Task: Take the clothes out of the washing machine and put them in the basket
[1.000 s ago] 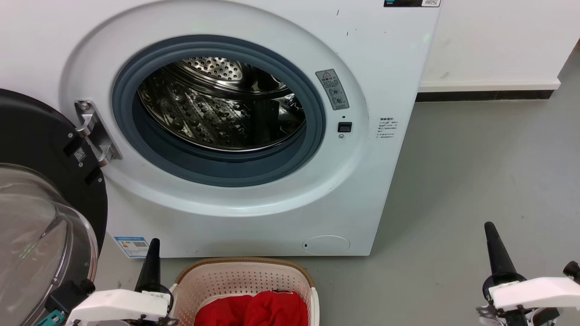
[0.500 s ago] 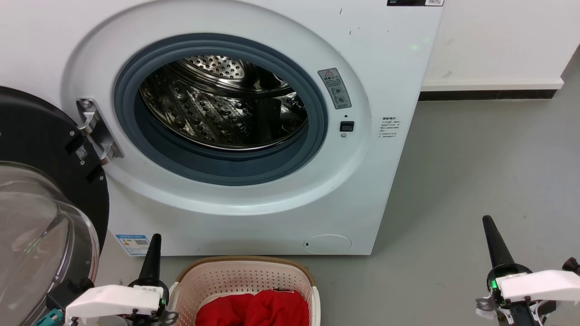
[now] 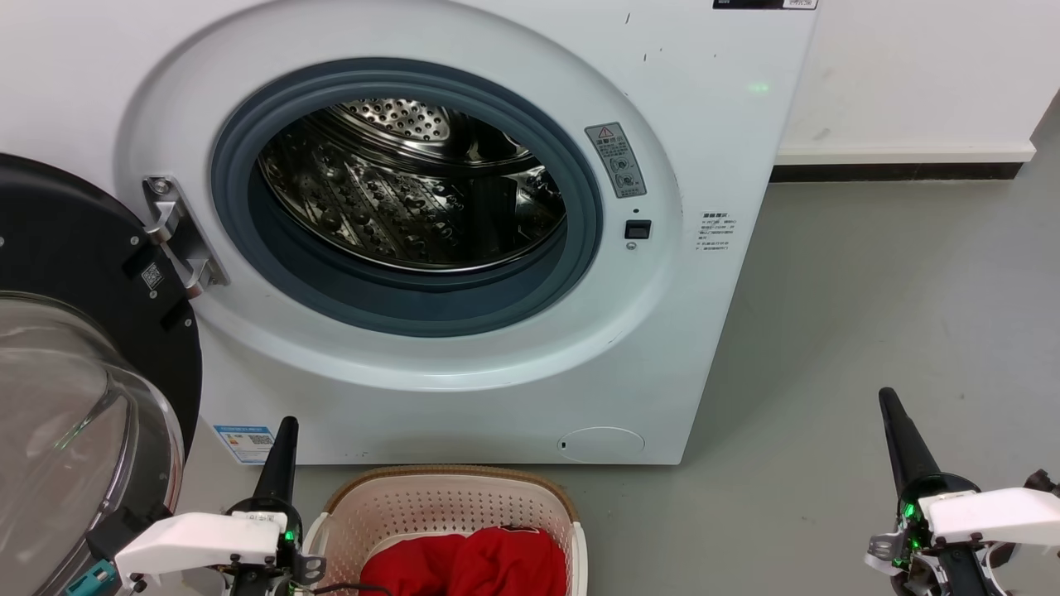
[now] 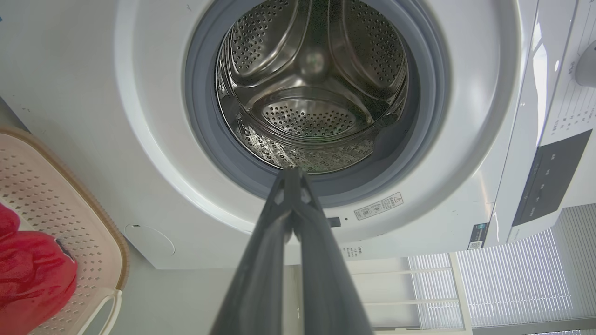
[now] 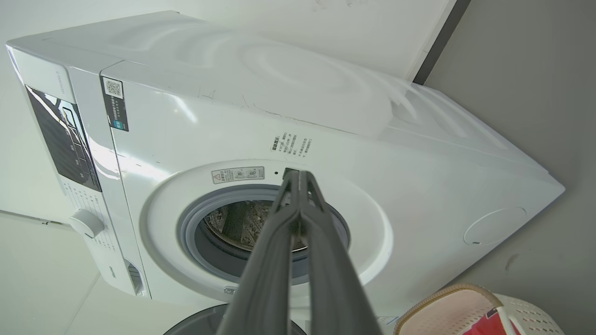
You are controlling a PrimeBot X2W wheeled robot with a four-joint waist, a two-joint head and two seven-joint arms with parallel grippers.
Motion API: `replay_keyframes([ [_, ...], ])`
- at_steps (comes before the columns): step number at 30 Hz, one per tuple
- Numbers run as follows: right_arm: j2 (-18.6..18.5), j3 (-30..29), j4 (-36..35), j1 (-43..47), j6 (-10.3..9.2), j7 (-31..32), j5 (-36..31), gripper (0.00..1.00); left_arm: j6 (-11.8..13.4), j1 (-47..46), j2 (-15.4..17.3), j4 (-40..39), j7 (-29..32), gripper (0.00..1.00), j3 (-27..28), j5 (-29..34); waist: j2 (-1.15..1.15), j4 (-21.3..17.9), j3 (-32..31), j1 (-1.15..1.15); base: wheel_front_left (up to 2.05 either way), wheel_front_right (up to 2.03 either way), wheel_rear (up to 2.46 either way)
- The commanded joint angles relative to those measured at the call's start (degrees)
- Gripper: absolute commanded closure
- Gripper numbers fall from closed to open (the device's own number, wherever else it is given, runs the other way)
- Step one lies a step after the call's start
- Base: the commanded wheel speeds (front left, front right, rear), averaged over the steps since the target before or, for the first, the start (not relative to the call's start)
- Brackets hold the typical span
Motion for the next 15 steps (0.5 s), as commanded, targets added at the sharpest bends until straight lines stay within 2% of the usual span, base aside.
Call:
replay_keyframes([
  [1, -0.28, -0.18, 0.13, -1.23, -0.01, 0.40, 1.75, 1.00, -0.28, -1.40, 0.05, -0.06, 0.42, 1.00, 0.21, -1.54, 0.00, 0.04, 0.03, 0.00, 0.00, 0.00, 0.00],
  [15, -0.20, -0.42, 1.02, -2.13, -0.01, 2.04, 8.37, 1.00, -0.70, -2.42, 0.04, 0.75, 1.92, 1.00, 0.51, -7.62, 0.00, 0.32, 0.25, 0.00, 0.00, 0.00, 0.00],
])
